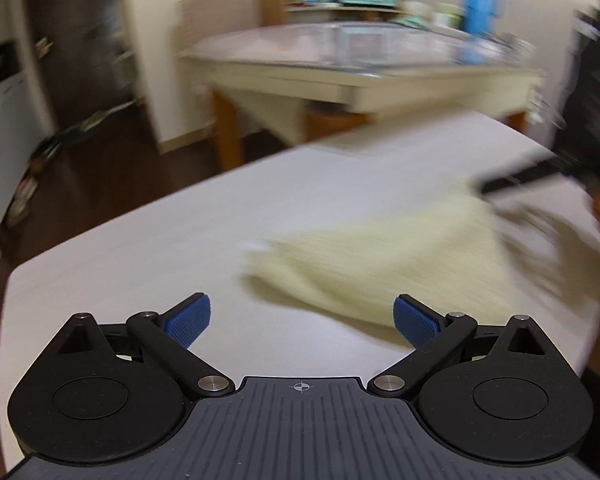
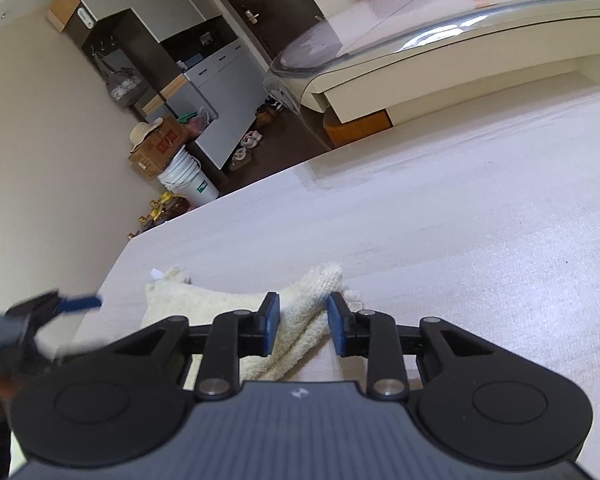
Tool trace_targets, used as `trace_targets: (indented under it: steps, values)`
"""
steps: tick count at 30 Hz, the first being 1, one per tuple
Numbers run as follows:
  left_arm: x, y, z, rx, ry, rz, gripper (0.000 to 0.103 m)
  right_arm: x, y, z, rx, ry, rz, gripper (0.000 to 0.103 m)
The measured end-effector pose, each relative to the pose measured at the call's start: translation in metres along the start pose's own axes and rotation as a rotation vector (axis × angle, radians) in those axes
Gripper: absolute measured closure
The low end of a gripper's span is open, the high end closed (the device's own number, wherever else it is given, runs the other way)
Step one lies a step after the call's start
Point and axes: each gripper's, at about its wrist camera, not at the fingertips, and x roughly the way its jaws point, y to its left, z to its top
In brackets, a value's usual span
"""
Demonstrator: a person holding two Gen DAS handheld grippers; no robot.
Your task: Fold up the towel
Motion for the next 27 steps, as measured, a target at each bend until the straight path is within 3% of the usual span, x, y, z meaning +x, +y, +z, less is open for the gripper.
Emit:
trace_targets:
  steps: [1,2,6,9,11,13,18,27]
  values:
    - [-0.004,-0.017,-0.001,0.037,-0.012,-0.002,0.002,0.000,0.000,0.000,0.000,-0.007,0.004,0.090]
    - [-0.007,-0.033,-0.003,0.073,-0.025,-0.005,0.002,0.000,0.000,0.000,0.003,-0.010,0.007,0.091]
    - [-0.003,-0.083,-0.005,0.158,-0.049,0.049,0.002,0.000,-0.001,0.002,0.018,-0.014,0.020,0.092]
    - [0.009,-0.100,-0.006,0.141,-0.044,0.117,0.003,-0.002,0.000,0.002,0.024,-0.025,0.032,0.092]
    - [0.015,-0.103,-0.004,0.115,-0.039,0.136,0.013,-0.003,0.002,0.003,0.027,-0.027,0.040,0.092]
    - [0.026,-0.109,-0.002,0.113,-0.035,0.196,0.037,-0.003,0.002,0.003,0.025,-0.028,0.045,0.092]
    - [0.030,-0.112,0.002,0.152,-0.046,0.266,0.035,-0.002,0.001,0.006,0.033,-0.035,0.054,0.092]
    - [0.010,-0.119,-0.001,0.289,-0.040,0.328,0.044,-0.002,0.002,0.008,0.023,-0.054,0.055,0.092]
